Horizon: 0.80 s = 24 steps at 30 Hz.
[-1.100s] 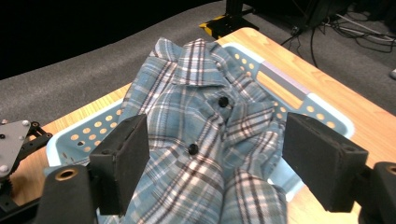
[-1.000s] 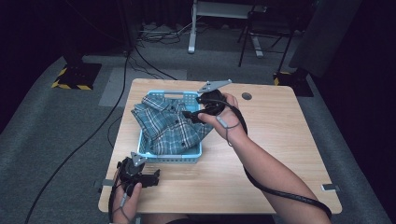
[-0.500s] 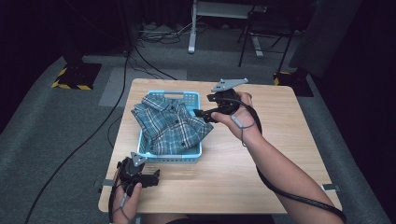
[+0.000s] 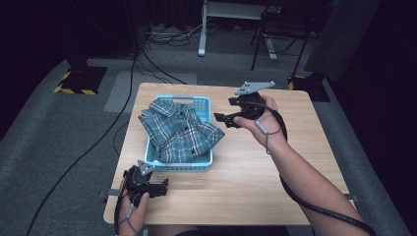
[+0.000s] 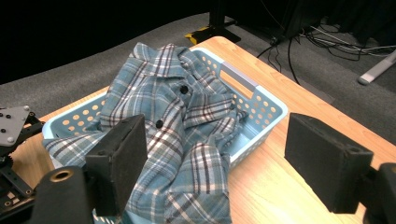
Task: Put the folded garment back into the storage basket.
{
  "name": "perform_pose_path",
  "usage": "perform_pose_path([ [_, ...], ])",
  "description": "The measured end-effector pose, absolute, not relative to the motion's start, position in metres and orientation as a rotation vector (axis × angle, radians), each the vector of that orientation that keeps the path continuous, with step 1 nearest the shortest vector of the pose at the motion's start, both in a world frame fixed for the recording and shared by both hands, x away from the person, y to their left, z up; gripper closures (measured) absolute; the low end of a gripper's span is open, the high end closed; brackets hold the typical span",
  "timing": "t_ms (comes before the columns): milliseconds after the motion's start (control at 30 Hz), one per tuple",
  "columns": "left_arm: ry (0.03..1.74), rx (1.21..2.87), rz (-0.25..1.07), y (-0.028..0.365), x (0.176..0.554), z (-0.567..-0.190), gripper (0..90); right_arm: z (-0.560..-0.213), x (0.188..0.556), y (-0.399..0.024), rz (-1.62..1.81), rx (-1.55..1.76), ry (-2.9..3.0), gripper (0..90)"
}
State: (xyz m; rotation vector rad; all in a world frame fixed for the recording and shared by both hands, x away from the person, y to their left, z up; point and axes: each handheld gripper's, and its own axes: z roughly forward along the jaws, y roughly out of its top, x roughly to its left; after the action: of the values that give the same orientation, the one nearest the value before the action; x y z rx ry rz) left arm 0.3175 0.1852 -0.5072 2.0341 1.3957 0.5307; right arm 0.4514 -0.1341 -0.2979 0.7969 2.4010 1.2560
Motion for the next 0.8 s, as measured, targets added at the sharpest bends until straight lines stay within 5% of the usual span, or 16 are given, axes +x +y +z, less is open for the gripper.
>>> perform_pose_path([
  [800, 1.396, 2.034, 0.531, 0.185, 0.317, -0.507, 0.2, -0.29, 0.448, -0.172, 1.257, 0.843, 2.357, 19.3],
])
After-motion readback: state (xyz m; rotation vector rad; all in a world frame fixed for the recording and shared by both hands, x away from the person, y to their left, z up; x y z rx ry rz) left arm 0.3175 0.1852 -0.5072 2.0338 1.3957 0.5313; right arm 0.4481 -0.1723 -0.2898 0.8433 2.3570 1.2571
